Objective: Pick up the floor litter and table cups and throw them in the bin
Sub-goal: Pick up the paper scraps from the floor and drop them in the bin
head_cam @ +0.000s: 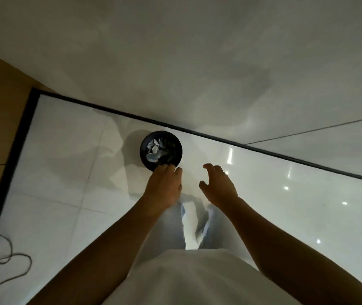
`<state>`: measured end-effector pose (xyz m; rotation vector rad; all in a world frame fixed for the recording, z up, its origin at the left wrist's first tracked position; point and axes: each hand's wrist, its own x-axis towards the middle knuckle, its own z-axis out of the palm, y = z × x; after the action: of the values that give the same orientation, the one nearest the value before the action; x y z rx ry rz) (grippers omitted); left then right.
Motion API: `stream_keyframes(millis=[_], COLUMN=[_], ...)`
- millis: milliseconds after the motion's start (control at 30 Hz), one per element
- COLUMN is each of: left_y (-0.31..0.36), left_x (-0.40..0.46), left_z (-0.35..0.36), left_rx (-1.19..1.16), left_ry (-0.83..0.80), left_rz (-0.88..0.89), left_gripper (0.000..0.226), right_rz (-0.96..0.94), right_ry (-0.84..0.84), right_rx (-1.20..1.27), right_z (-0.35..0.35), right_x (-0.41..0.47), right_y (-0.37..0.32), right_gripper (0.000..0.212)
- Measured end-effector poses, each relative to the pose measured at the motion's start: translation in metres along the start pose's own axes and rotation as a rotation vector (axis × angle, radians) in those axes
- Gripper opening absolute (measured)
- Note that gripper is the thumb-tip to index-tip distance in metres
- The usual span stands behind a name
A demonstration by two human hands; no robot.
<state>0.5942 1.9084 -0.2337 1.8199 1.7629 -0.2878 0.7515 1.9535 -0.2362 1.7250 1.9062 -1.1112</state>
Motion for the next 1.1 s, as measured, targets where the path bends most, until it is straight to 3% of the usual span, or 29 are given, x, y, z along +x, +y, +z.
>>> stream_keyframes(millis=[267,733,1100], left_y=[0.146,0.529,0.754], left_x=[-0.013,-0.107,-0.078], left_z=[-0.035,0.057,0.109], left_rx=[0.264,0.512,0.706], left_ry=[-0.022,-0.216,-0.352], left_rz=[0.254,0.846,1.105], left_gripper=[0.032,0.036,0.037], right_rz=[0.069,0.707,1.02], right_ry=[0.201,0.479,0.586], right_rx=[-0.068,0.406,0.754], right_z=[-0.033,-0.023,-0.029], right_x=[-0.115,-0.389,-0.453], right_y=[0.101,0.42,0.588], right_gripper=[0.052,0.053,0.053])
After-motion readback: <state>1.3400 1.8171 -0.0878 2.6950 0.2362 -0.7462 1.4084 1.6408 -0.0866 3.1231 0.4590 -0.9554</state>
